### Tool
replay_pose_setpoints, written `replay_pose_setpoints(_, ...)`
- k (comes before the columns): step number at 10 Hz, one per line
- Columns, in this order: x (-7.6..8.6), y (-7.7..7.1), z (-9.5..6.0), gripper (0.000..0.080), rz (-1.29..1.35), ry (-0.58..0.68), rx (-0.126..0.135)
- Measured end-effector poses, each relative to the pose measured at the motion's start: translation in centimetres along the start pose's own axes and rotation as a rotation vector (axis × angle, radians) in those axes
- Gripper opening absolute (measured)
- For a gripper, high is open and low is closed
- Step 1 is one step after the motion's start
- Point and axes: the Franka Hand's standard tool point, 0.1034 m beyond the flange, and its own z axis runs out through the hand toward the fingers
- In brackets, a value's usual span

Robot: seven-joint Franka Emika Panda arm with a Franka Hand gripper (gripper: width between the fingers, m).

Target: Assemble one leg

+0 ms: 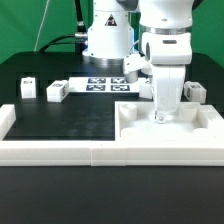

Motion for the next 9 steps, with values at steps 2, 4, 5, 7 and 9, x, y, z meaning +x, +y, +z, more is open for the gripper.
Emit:
replay_pose_setpoints(2,0.0,0.0,-0.1,0.0649,0.000,0.000,-0.001)
replay_pose_setpoints(4,0.1,-0.4,-2.7,0.0649,0.043,-0.016,-0.026)
replay_pose_setpoints(5,0.3,-0.9,-3.9,0.0649,0.055,-0.022,-0.039)
replay_pose_setpoints(7,0.0,-1.5,-6.2,0.0649,0.055,-0.036,-0.061)
replay_pose_setpoints(9,-0.1,-1.7,-6.6,0.0649,0.086,-0.038,-0.065)
